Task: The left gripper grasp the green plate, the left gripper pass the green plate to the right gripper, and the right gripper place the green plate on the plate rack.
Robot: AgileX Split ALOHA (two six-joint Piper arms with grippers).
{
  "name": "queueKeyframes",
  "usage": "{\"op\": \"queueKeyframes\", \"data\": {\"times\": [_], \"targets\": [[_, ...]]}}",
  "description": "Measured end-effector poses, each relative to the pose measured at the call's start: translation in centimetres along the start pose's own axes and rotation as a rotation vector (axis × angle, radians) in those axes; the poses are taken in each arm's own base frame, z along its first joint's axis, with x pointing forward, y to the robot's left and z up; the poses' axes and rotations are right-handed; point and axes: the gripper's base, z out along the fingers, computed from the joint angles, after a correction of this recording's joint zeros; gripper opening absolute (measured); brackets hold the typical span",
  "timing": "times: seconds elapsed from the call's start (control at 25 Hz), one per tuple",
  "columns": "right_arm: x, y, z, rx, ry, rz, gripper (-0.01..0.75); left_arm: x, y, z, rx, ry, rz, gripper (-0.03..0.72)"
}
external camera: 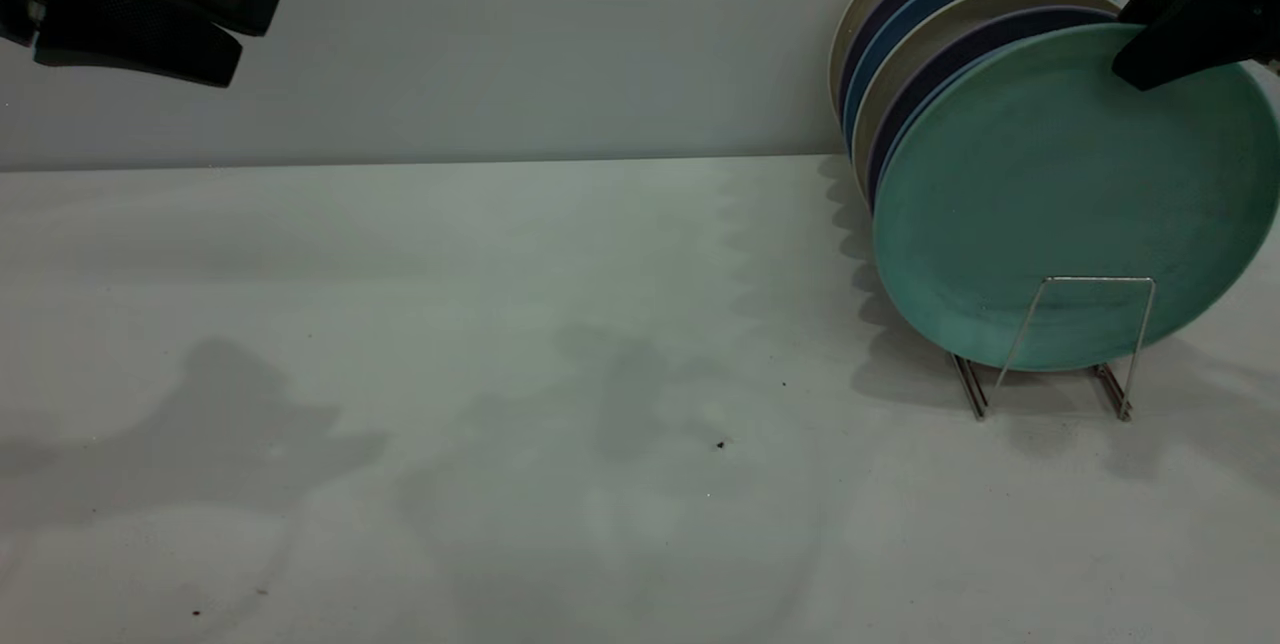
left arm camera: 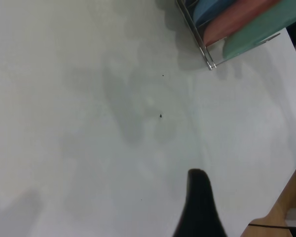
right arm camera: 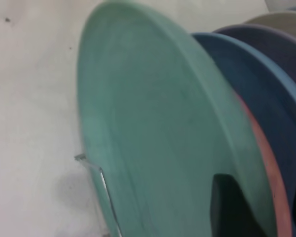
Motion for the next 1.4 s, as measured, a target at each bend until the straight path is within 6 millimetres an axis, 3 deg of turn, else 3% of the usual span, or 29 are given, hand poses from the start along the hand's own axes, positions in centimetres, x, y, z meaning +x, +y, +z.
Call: {"op": "queueKeyframes", "data": {"times": [0.28,0.52,0.76,1.04,1.2,1.4], "targets": [[-0.4,0.6,-0.2,-0.068,-0.027,0.052,0.346,0.0,0.0,0.0,0.0,0.0,0.0,0.575],[-1.5,1.3,-2.0,-0.134,-0.068,0.109,0.346,0.0,-0.1,0.0,0.006,0.004,0.0,0.575],[-4.4,2.3,-7.5,-0.179,-0.127,0.32,0.346,0.0,-1.4,-0.9,0.037,0.013,0.007,0.574],[-7.1,5.4,-15.8,-0.224,-0.096,0.681,0.346,0.0,-6.6,-5.1,-0.024,-0.042,0.106,0.574],[-7.2,7.2,-19.3,-0.18,-0.019,0.781,0.346,0.7,-9.9,-8.0,-0.115,-0.082,0.154,0.573],[-6.0,9.5,-21.1,-0.089,0.072,0.873,0.346,1.9,-13.1,-10.6,-0.187,-0.14,0.168,0.574]]}}
